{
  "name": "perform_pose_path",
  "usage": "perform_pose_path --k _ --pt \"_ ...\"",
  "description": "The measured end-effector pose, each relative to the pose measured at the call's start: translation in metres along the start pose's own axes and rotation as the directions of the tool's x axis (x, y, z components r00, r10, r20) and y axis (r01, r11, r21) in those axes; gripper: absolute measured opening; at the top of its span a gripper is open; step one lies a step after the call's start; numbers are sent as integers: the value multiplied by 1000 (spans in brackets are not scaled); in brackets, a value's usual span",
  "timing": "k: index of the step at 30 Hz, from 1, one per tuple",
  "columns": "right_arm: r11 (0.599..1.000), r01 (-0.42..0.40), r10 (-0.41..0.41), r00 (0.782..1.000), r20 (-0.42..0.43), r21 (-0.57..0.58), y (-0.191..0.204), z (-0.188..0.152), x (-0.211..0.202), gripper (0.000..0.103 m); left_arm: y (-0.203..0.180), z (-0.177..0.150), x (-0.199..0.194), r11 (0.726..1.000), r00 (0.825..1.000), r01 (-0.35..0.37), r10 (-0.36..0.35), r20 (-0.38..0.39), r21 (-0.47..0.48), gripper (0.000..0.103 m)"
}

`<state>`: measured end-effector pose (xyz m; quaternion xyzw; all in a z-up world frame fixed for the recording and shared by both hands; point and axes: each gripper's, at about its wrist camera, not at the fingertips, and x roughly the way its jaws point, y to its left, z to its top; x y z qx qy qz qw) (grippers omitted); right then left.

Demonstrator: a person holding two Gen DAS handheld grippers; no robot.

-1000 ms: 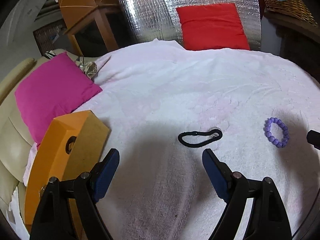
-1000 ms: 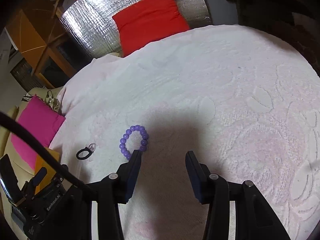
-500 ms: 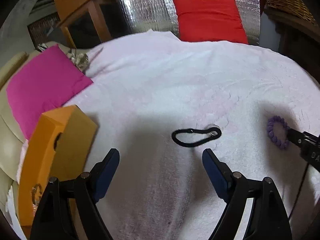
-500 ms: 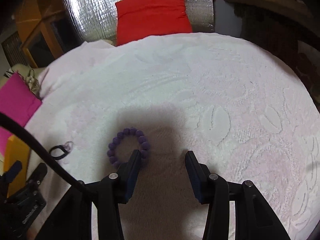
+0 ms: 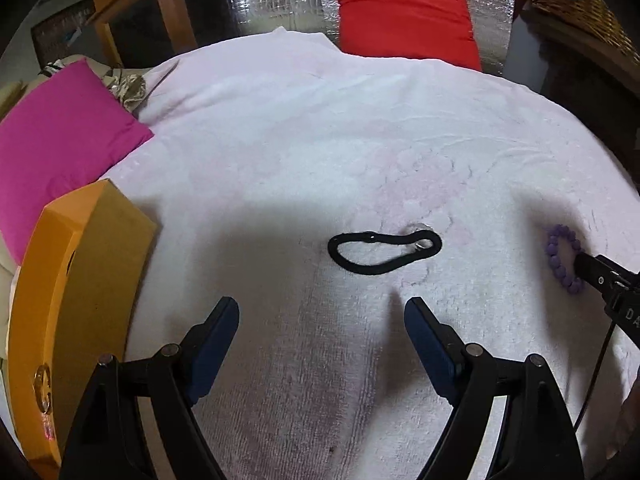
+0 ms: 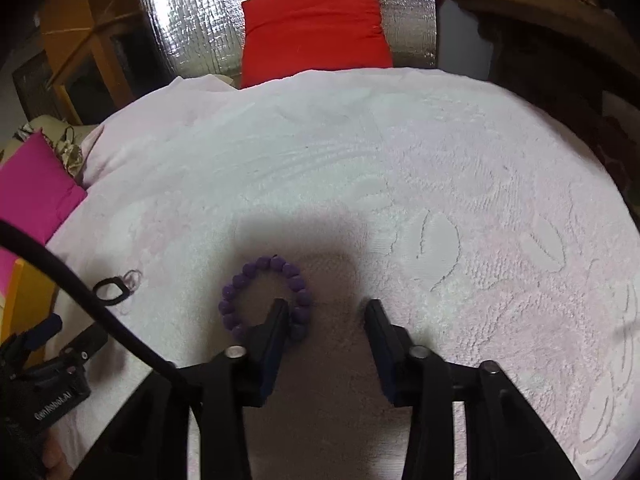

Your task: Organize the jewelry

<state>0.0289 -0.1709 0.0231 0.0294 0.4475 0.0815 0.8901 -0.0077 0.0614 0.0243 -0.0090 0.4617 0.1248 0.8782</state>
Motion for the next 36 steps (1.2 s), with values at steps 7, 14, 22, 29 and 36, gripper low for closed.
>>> perform_pose_path --k 7,14,22,29,36 --pt "999 21 -21 1000 19 -29 5 -3 -4 14 13 14 0 996 995 82 -79 58 -43 85" --pt "1000 2 -2 1000 10 -25 5 -3 -4 13 18 22 17 983 986 162 -159 43 -83 85" --pt "1000 14 -14 1000 18 -26 8 -6 -3 13 -10 25 14 975 974 222 -220 55 -21 85" --pt "999 30 -29 999 29 -41 11 -6 -1 13 -6 28 35 972 974 225 -225 10 -63 60" --pt "999 31 -30 999 27 -40 11 -5 -1 13 -4 28 29 960 962 272 -270 39 -69 11"
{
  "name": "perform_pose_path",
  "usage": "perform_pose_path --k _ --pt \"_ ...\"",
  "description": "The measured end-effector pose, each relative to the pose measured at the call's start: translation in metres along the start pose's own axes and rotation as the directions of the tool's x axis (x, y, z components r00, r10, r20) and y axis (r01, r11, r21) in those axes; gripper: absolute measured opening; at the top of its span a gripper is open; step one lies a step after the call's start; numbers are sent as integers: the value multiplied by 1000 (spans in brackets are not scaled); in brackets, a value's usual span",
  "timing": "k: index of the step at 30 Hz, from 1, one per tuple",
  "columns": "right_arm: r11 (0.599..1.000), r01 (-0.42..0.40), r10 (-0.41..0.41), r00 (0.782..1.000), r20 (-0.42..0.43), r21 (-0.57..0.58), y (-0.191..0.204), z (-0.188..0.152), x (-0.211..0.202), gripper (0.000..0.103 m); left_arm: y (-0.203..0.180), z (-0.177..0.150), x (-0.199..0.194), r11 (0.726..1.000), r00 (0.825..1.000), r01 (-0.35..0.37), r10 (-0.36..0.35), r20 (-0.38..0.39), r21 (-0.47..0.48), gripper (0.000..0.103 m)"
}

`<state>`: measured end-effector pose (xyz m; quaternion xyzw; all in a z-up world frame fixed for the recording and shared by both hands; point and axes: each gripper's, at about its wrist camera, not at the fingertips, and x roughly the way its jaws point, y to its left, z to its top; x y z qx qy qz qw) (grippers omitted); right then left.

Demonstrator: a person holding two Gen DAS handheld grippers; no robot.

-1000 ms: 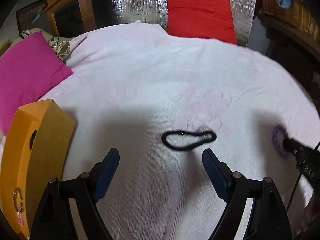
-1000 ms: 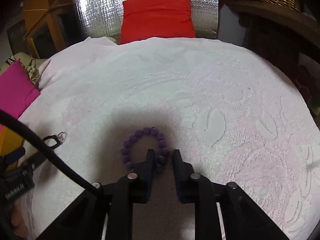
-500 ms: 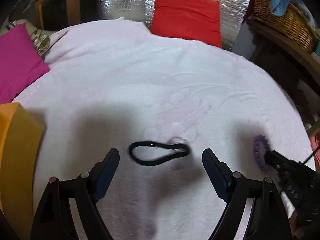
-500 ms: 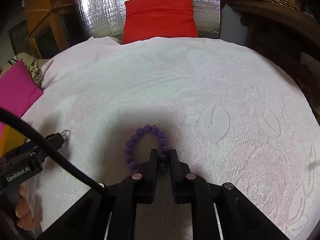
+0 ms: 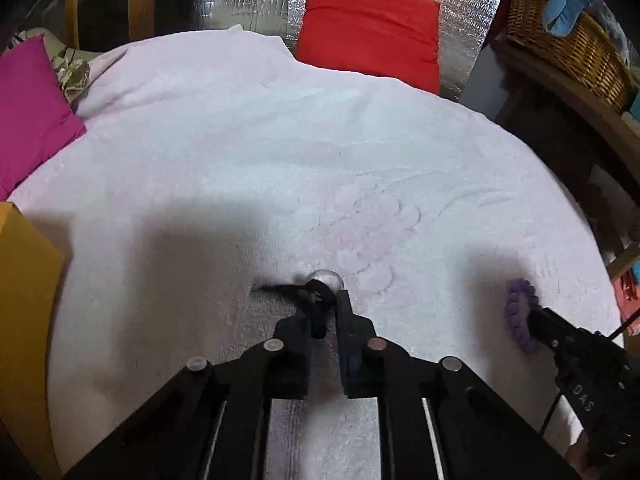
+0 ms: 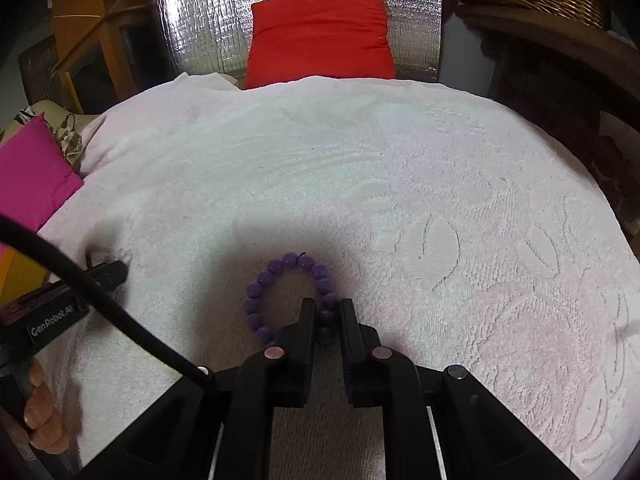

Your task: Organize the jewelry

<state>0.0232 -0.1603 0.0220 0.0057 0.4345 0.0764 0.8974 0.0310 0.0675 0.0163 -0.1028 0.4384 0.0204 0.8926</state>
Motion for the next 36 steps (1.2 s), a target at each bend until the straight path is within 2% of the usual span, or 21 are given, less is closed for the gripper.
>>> perform_pose_path --k 5,17,22,25,32,36 --pt "1000 -19 19 1000 -5 3 -2 1 -3 12 5 -2 -7 999 999 46 -46 -7 -24 8" --pt "989 -139 140 990 -25 44 -21 -6 -21 11 -16 -30 -49 990 995 95 -96 7 105 6" --pt "991 -132 133 991 -19 26 -23 -14 -35 11 -17 -50 -63 983 994 105 -105 -9 147 6" --pt "985 -162 164 986 -24 50 -24 -19 -43 11 -18 -61 -71 980 993 116 -115 -17 160 6" --pt "964 -258 260 965 -33 59 -9 -28 -59 11 -29 -77 -77 971 992 124 -119 -36 203 6" --pt "970 -241 242 968 -59 22 -1 -31 -52 11 -27 -77 -70 973 990 132 -119 -75 189 6"
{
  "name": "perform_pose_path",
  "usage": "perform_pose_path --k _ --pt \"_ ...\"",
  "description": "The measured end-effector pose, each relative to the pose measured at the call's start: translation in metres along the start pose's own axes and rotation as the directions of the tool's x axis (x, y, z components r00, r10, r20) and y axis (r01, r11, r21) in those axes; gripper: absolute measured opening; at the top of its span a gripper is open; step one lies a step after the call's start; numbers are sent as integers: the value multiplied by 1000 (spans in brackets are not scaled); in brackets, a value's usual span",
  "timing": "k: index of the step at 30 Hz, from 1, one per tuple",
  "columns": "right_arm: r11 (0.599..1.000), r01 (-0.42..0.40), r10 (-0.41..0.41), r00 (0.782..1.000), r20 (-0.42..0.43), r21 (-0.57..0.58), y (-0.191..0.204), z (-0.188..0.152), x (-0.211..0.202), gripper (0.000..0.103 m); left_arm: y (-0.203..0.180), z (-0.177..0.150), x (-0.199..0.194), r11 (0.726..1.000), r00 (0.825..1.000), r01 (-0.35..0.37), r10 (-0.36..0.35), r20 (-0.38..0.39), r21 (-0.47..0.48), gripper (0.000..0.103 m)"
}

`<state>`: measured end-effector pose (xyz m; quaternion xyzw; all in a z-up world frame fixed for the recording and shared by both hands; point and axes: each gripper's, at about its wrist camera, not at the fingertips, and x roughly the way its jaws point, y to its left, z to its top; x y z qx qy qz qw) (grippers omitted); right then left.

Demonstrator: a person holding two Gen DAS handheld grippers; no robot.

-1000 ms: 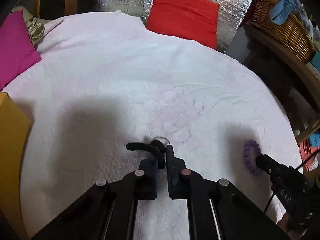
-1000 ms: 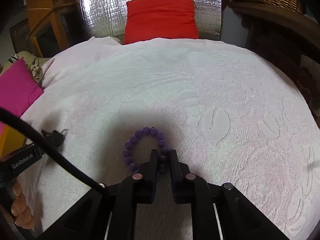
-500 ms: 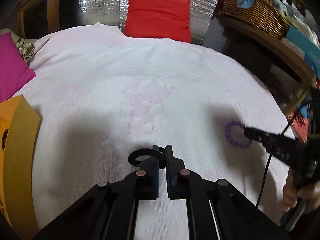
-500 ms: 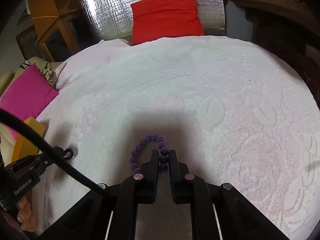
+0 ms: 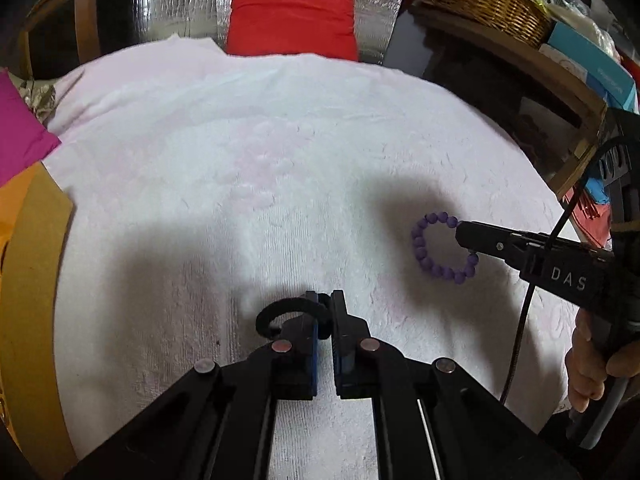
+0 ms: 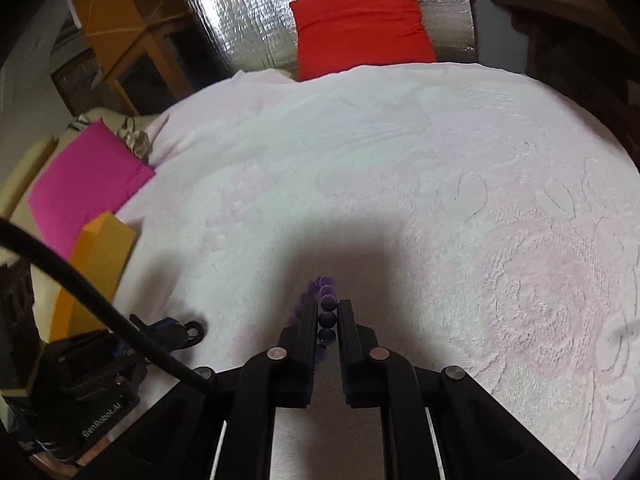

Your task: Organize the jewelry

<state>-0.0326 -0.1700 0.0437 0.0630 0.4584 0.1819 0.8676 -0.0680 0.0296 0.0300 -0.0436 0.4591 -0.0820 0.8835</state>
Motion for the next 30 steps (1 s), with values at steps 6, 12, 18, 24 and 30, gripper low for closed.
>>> perform_pose_path --k 6,12,18,24,30 --pt "1000 29 -29 998 -62 0 -7 1 14 11 8 1 4 1000 999 13 -14 -42 -19 47" --pt "998 62 -64 995 -78 -30 -7 1 17 21 8 -2 -1 1000 999 8 -8 -50 9 52" --pt "995 95 -97 994 -59 -44 -6 -1 18 27 17 -4 -12 1000 1000 -14 13 -28 -6 52" --pt "982 143 -148 988 -38 -124 2 -6 21 21 11 -8 -9 999 999 -20 22 -45 44 53" --pt "974 161 -165 986 -9 -158 11 -8 21 12 7 -8 0 997 997 -36 40 -59 66 52"
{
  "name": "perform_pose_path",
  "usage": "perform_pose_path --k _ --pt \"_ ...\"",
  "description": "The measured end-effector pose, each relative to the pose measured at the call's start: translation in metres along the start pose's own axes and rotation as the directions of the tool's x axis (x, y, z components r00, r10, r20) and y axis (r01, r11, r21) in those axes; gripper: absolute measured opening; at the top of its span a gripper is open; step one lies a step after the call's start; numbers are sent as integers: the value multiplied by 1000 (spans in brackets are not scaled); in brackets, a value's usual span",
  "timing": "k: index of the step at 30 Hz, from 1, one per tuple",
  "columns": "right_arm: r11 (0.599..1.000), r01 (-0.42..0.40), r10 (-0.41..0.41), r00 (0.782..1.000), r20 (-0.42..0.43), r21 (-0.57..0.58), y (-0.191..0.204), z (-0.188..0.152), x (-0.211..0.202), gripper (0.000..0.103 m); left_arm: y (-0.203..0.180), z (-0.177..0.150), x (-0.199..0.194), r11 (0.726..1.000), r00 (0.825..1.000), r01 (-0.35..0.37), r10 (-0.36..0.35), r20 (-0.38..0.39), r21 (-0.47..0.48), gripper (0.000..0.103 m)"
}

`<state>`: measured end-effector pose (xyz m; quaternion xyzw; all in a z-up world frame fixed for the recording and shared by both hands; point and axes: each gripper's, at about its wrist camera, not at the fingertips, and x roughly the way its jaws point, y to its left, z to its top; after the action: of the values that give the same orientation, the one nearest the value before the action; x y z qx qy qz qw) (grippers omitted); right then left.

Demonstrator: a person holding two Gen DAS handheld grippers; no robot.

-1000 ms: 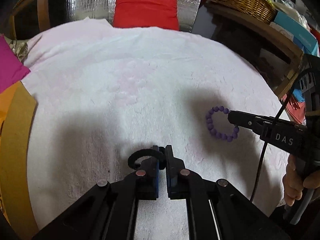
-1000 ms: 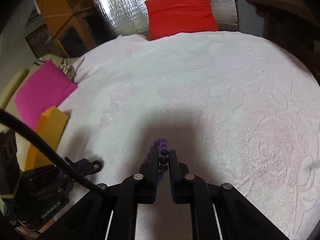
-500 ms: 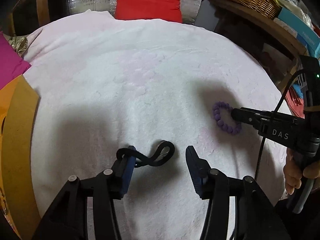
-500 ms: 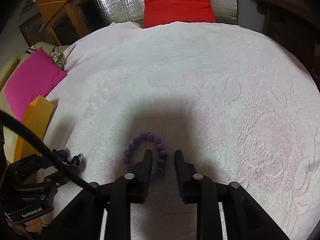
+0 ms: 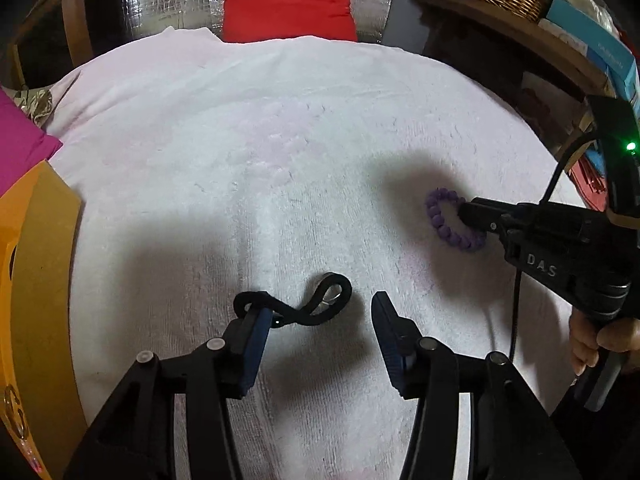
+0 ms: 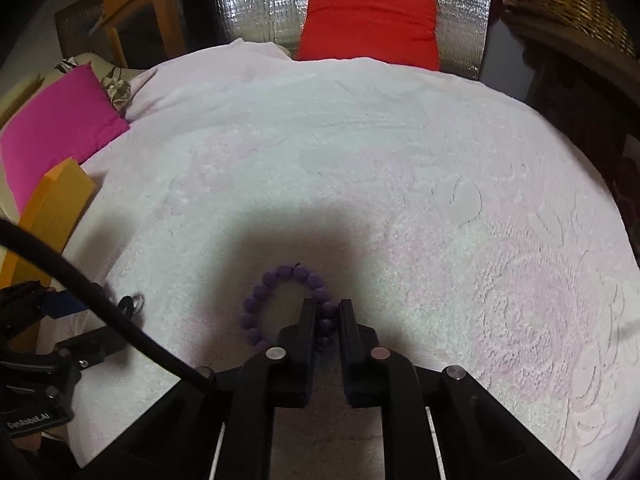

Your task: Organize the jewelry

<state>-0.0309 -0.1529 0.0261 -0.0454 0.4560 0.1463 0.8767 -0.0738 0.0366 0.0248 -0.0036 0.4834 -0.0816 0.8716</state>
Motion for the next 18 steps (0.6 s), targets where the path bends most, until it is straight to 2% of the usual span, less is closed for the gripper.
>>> perform_pose_path --k 2,3,4,6,18 --pt "1000 -4 4 1000 3 2 0 1 0 11 1 1 3 1000 1000 -14 14 6 11 36" --pt "1000 -8 8 1000 5 6 0 1 0 11 1 1 5 1000 1000 -15 15 2 16 22" --pt "1000 -11 11 1000 9 8 0 2 -1 11 1 2 7 1000 1000 -12 12 -1 15 15" --pt "1000 -19 19 1000 23 14 -1 3 -4 11 2 1 8 1000 1000 -12 12 1 16 10" --pt "992 -91 85 994 68 92 -23 7 -19 11 9 8 -14 1000 995 -27 25 93 16 6"
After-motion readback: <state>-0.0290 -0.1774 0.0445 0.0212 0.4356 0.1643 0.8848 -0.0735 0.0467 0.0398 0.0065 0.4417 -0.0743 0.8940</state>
